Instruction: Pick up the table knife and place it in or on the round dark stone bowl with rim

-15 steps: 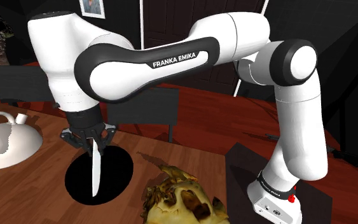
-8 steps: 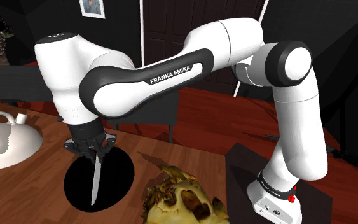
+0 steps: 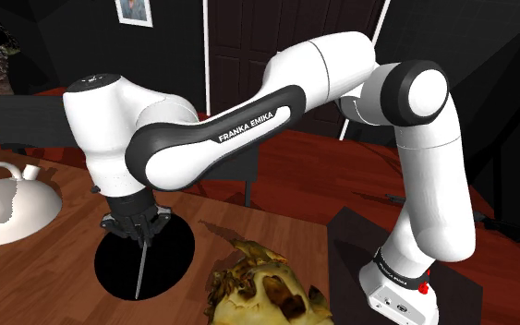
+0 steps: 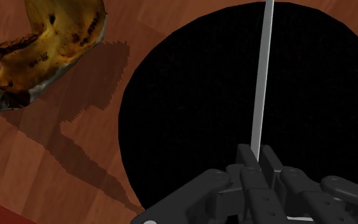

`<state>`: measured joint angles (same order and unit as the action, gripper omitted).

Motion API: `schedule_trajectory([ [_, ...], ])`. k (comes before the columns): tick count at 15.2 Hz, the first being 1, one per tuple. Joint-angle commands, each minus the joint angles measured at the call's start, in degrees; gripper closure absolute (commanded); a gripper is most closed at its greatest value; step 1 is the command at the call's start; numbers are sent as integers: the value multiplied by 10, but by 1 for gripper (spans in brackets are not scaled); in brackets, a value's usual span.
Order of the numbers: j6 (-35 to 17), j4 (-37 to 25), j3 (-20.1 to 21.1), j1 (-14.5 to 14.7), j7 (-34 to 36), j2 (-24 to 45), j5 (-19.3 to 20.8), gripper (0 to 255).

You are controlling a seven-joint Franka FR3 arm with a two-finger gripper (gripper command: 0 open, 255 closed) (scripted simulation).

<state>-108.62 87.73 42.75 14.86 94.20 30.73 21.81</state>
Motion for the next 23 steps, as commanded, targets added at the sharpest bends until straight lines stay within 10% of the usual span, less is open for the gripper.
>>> schedule_trajectory([
  [1,-1,1,0,1,1,1,0,255],
  [5,-1,1,0,0,1,1,0,255],
  [6,-1,1,0,0,1,1,0,0],
  [23,64,-55,8,6,-10,-12,-13,0],
])
